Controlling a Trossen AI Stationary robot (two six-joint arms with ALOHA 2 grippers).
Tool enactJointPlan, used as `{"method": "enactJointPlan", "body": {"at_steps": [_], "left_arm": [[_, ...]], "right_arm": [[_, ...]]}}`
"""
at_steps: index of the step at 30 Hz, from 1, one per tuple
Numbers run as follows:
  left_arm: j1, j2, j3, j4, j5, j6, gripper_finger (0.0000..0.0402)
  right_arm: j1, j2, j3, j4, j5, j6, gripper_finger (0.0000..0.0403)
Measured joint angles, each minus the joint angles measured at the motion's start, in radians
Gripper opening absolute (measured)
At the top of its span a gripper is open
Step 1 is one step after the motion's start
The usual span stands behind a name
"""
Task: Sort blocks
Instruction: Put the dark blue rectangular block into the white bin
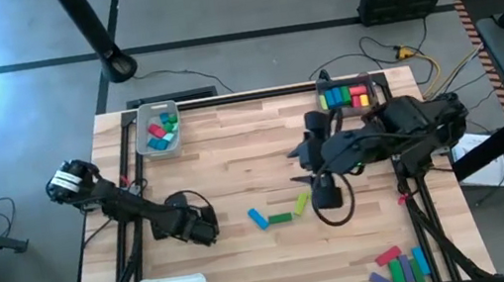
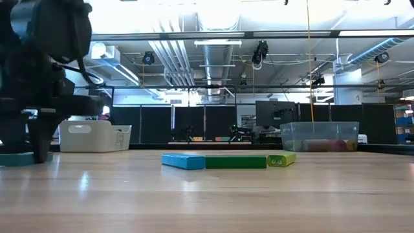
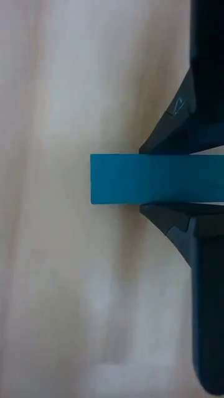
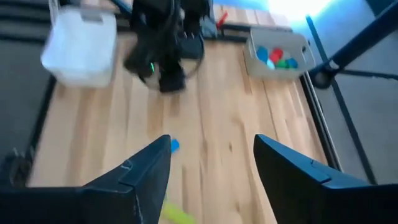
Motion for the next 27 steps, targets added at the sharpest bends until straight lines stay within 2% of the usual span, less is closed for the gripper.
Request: {"method": "enactJointPlan", "body": {"at_steps": [2,7,12,15,17,19,23,25,27], "left_arm": [[-0.004,-0.029,0.037,0.025,0.07,0.054,0.0079],[-0.016,-0.082,0.193,-0.023,0.095,0.251,0.0079],[-0.093,-0.049,0.449,-0.18,0.225,0.406,0.0079],[-0.164,-0.012,0.589,-0.303,0.269,0.404,0.0079],[-0.223,0.019,0.664,-0.329,0.276,0.348,0.0079],[-0.279,0.051,0.699,-0.369,0.288,0.205,0.0079],[-0.379,0.099,0.696,-0.37,0.381,-0.135,0.0079],[-0.424,0.124,0.675,-0.347,0.393,-0.228,0.0079],[-0.447,0.137,0.649,-0.305,0.426,-0.254,0.0079]], "right_arm": [[0.005,-0.013,-0.017,-0.046,0.004,-0.01,0.0213],[0.039,-0.029,-0.115,-0.115,0.028,0.001,0.0197],[0.097,-0.038,-0.26,-0.077,0.027,0.017,0.0179],[0.131,-0.039,-0.351,-0.018,0.032,0.029,0.0167],[0.152,-0.039,-0.407,0.023,0.037,0.036,0.0159],[0.168,-0.04,-0.456,0.064,0.04,0.047,0.015],[0.184,-0.04,-0.521,0.101,0.044,0.106,0.0131],[0.184,-0.04,-0.54,0.112,0.044,0.148,0.0122],[0.183,-0.04,-0.551,0.111,0.045,0.185,0.0112]]}}
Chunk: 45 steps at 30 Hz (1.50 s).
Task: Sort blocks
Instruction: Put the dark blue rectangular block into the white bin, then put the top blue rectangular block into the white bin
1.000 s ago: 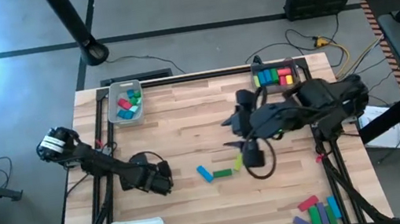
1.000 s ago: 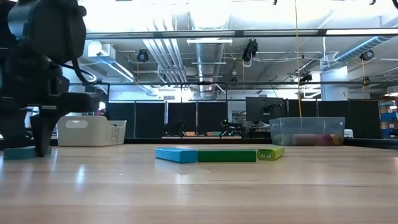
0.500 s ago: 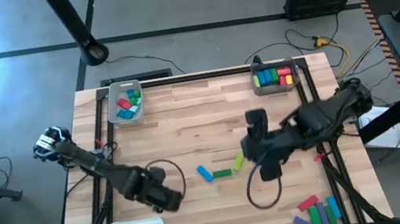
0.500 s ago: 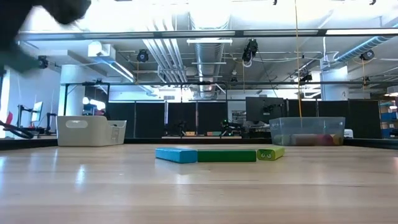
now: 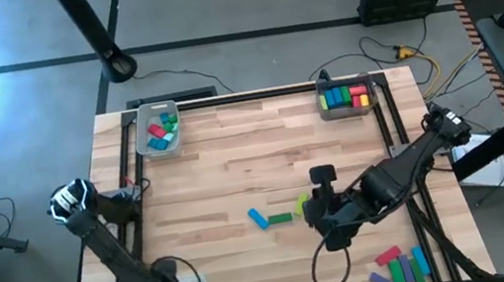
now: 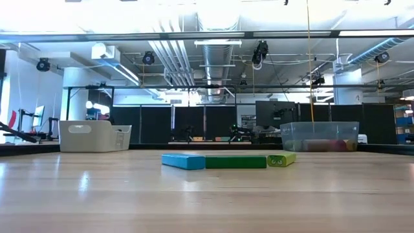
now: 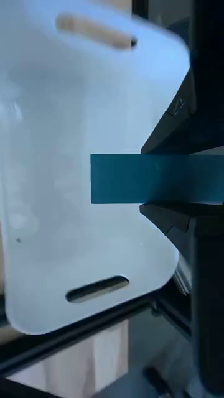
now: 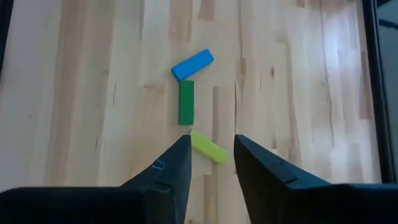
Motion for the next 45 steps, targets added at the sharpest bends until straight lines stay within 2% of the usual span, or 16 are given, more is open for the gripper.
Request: {"method": "enactJointPlan", "body": {"at_steps": [6,9,15,18,22,26,30,35,37,39,45], "left_arm": [[0.011,0.037,-0.129,0.109,0.024,-0.008,0.0079],[0.009,0.025,-0.224,0.231,0.051,-0.013,0.0079],[0.015,-0.003,-0.386,0.417,0.036,-0.007,0.0079],[0.012,-0.005,-0.428,0.473,0.035,-0.003,0.0079],[0.012,-0.005,-0.439,0.469,0.036,0.032,0.0084],[0.012,-0.015,-0.438,0.46,0.035,0.071,0.0143],[0.01,-0.049,-0.43,0.449,0.049,0.097,0.0203],[-0.003,-0.136,-0.37,0.384,0.059,0.122,0.0242],[-0.005,-0.17,-0.344,0.327,0.002,0.125,0.0248],[-0.005,-0.199,-0.31,0.282,-0.101,0.129,0.025],[0.041,-0.219,-0.228,0.226,-0.534,0.216,0.0251]], "right_arm": [[-0.009,0.0,-0.003,0.043,0.0,0.058,0.0085],[-0.019,0.0,0.004,0.074,0.0,0.091,0.0071],[-0.031,0.0,0.051,0.072,0.0,0.231,0.0051],[-0.029,-0.004,0.086,0.074,0.0,0.275,0.0045],[-0.029,-0.006,0.116,0.074,0.0,0.295,0.0046],[-0.028,-0.006,0.12,0.073,0.0,0.291,0.0066],[-0.029,-0.005,0.107,0.07,-0.001,0.28,0.0106],[-0.029,-0.004,0.093,0.063,0.0,0.275,0.0162],[-0.029,-0.004,0.092,0.048,0.004,0.276,0.0183],[-0.029,-0.004,0.092,0.029,0.01,0.277,0.0201],[-0.029,-0.004,0.092,-0.039,0.024,0.237,0.0247]]}}
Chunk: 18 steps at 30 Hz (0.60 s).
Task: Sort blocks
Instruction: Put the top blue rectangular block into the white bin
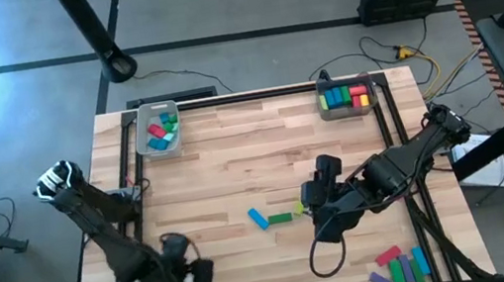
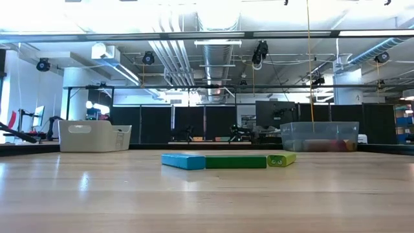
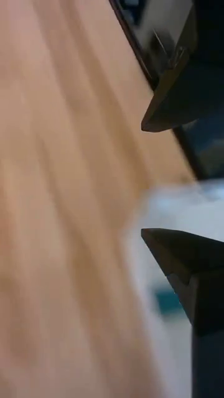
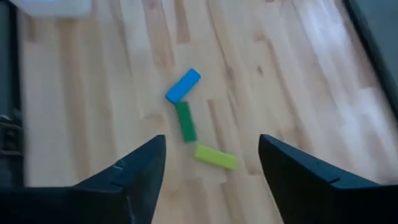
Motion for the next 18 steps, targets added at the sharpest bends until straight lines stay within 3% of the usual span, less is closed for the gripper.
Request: {"method": "enactJointPlan", "body": {"at_steps": [4,7,11,14,18], "left_arm": [[0.118,0.061,0.067,0.014,-0.077,0.293,0.0249],[0.212,0.133,0.142,0.042,-0.066,0.746,0.0249],[0.338,0.223,0.279,0.036,0.037,1.457,0.0249],[0.415,0.299,0.382,-0.044,0.058,1.808,0.0249],[0.518,0.396,0.475,-0.16,0.128,2.129,0.0249]], "right_arm": [[0.0,0.0,0.0,-0.096,0.02,-0.031,0.0273],[0.0,-0.002,0.0,-0.171,0.02,-0.073,0.0289],[0.014,-0.01,0.0,-0.251,0.011,-0.126,0.0308],[0.041,-0.013,0.0,-0.261,0.008,-0.143,0.0319],[0.091,-0.012,-0.004,-0.261,0.007,-0.089,0.0329]]}}
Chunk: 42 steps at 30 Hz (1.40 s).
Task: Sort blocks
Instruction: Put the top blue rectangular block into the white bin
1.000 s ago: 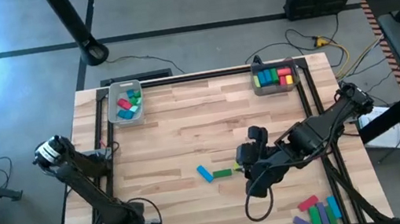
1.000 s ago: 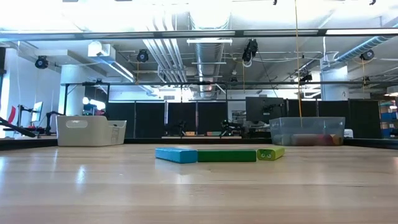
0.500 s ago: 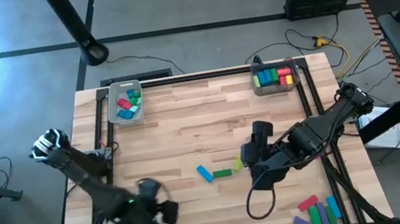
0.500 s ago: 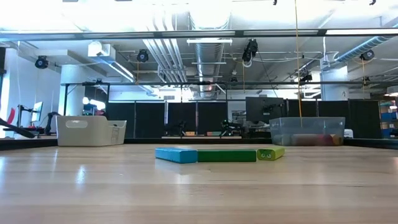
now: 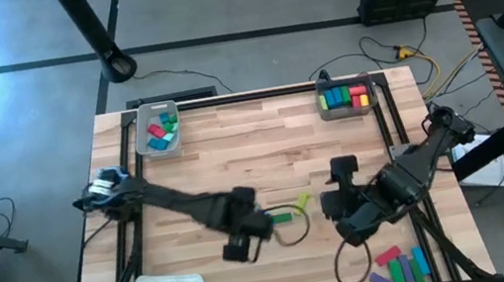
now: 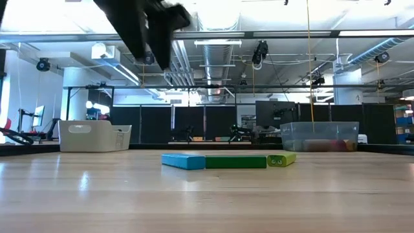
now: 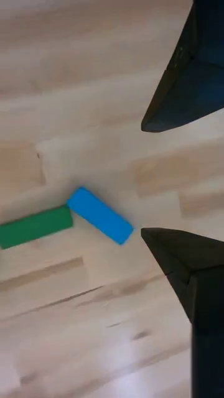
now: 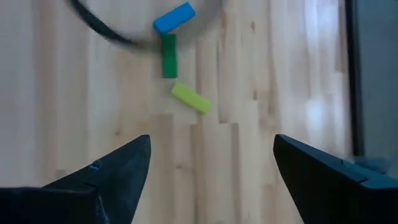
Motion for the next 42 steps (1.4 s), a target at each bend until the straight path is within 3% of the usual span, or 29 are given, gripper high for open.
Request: {"method": "enactJointPlan", "body": {"at_steps": [4,10,15,26,33,36,42], "left_arm": [[0.083,0.082,0.056,0.002,0.112,0.179,0.0246],[0.115,0.155,0.086,0.005,0.132,0.42,0.0232],[0.119,0.163,0.024,0.054,0.161,0.555,0.0231],[0.195,0.158,-0.18,0.265,0.164,0.616,0.0231],[0.197,0.147,-0.291,0.373,0.161,0.618,0.0228],[0.196,0.145,-0.327,0.403,0.161,0.571,0.0199],[0.19,0.145,-0.347,0.413,0.201,0.483,0.0083]], "right_arm": [[0.053,0.001,-0.018,-0.001,-0.003,0.139,0.0331],[0.1,0.002,-0.045,-0.003,-0.003,0.377,0.0315],[0.1,0.002,-0.045,-0.002,0.002,0.533,0.03],[0.1,0.004,-0.045,0.003,0.003,0.752,0.0281],[0.098,0.004,-0.045,0.004,0.003,0.78,0.027],[0.097,0.004,-0.045,0.003,0.004,0.767,0.0263],[0.064,0.004,-0.045,0.003,0.007,0.674,0.0241]]}}
